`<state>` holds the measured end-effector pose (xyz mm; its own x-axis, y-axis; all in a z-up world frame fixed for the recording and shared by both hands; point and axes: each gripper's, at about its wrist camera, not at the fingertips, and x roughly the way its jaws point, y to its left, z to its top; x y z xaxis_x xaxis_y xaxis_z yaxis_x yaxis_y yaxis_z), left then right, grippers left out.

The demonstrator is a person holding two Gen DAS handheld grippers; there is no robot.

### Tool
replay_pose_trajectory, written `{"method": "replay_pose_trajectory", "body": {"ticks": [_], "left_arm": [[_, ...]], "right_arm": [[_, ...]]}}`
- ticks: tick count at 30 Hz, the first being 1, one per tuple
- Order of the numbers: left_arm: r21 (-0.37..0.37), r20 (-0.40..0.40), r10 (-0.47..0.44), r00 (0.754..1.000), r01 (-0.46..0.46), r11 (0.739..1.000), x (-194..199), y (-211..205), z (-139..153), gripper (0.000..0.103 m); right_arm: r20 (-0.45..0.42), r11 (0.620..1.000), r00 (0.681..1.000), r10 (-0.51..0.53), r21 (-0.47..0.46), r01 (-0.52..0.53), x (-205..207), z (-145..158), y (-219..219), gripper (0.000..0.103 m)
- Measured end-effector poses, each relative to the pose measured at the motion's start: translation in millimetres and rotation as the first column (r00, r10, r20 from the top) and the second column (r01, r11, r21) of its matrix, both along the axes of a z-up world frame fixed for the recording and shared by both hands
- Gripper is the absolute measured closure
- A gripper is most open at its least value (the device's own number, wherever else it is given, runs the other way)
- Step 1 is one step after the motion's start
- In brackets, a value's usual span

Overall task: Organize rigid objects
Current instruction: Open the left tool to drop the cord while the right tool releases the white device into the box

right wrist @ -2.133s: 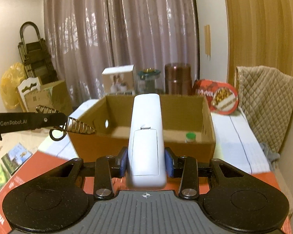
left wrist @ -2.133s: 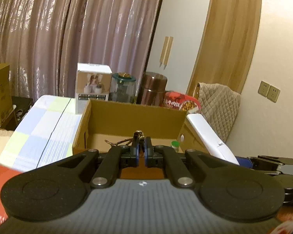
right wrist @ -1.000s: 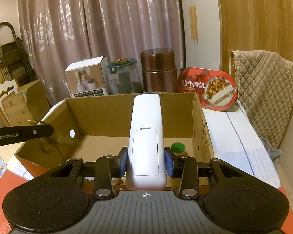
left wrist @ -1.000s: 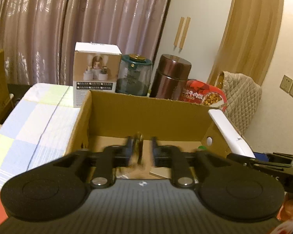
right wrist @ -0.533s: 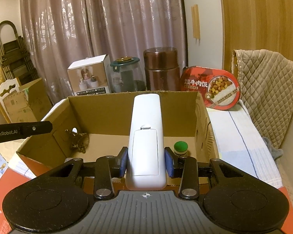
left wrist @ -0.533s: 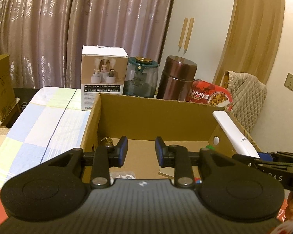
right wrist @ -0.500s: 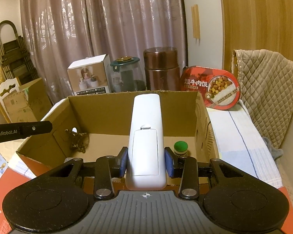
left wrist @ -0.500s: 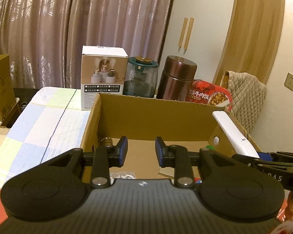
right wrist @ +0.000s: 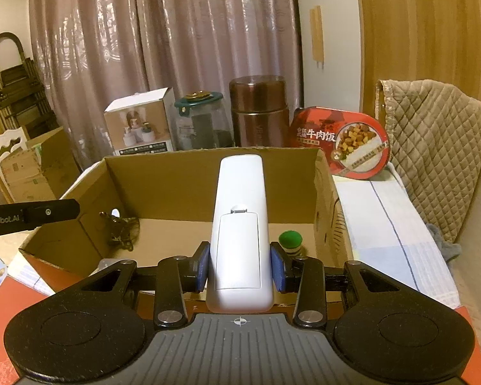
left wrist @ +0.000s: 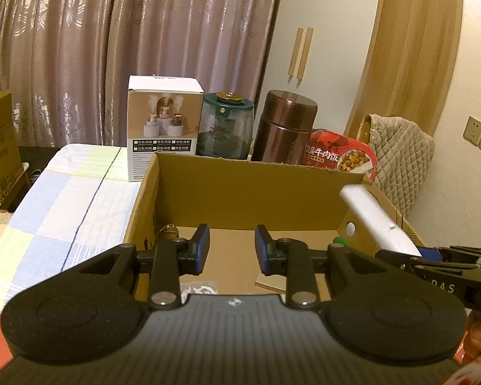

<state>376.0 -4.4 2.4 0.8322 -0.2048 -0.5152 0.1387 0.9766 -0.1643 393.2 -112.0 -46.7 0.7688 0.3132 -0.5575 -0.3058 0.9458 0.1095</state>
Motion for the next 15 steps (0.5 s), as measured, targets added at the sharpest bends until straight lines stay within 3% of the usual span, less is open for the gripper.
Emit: {"method": "replay_pose_trajectory", "body": {"ticks": [2,3,4,6,15], "left_arm": [[0.003,-0.001,0.000,1.000,0.000,1.000,0.1,-0.2,-0.1,0.078],[0.003,-0.001,0.001,1.000,-0.001,1.000,-0.2,0.1,-0.2,0.078],[0.003,0.000,0.001,1.000,-0.001,1.000,-0.6,0.2,-0.1,0.078],[0.002,0.001,0.000,1.000,0.000,1.000,-0.9,0.5,0.9,0.078],[0.012,0.006,-0.008,1.000,0.008,1.000,-4.7,1.0,2.4,0.078]], "right_arm": [[0.026,1.000,1.000,-0.008,0.003,0.008,-0.2,0.9,-1.3,0.067],[0.036,1.000,0.999,-0.020,0.002,0.020,-0.3,1.4,-2.6,0.060],[0.044,0.999,0.998,-0.033,0.006,0.032,-0.6,2.6,-4.3,0.044],[0.064,0.999,0.997,-0.044,0.022,0.043,-2.0,5.3,-8.3,0.032],[0.072,0.999,0.996,-0.048,0.018,0.047,-4.1,8.8,-13.1,0.032]]}}
